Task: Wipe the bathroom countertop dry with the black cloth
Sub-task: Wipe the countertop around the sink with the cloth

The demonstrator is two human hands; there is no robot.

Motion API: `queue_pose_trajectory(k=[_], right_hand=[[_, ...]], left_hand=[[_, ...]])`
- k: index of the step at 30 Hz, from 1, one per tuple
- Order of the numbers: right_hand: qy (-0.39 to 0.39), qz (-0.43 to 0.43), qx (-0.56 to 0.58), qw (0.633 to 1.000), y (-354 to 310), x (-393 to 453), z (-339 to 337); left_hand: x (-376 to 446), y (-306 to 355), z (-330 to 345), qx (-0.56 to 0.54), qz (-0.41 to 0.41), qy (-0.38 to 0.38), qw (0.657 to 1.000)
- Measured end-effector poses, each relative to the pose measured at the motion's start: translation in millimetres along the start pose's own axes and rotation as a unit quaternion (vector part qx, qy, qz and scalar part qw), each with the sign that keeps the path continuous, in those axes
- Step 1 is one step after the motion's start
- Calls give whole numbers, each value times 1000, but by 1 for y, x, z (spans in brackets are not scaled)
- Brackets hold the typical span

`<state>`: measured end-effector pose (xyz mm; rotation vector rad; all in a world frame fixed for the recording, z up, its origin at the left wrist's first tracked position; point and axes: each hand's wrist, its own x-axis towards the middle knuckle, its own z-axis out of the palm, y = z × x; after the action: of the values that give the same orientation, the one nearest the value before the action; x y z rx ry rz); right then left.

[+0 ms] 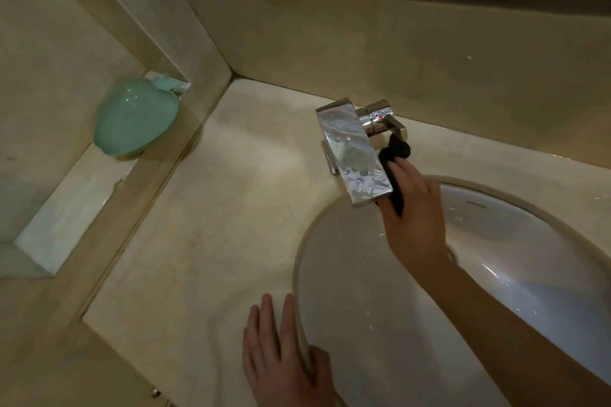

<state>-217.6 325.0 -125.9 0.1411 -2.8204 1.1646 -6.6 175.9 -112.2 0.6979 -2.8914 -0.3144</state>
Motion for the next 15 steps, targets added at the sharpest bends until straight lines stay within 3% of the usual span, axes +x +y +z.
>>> queue_pose_trajectory(k=[4, 8, 10, 12, 15], right_hand=[[-20, -14, 28, 999, -29, -16, 20], [-184, -186, -13, 965, -34, -42, 17], [-253, -222, -25, 941, -32, -60, 6], [-285, -185, -24, 940, -25, -79, -11], [-228, -75, -2, 971, -10, -104, -37]], left_hand=[[0, 1, 1, -10, -5, -3, 1000], [0, 1, 2, -8, -5, 11, 1000], [-1, 3, 1, -5, -5, 4, 1000], [-1, 3, 1, -15, -4, -8, 1000], [0, 1, 3, -35, -12, -42, 998]])
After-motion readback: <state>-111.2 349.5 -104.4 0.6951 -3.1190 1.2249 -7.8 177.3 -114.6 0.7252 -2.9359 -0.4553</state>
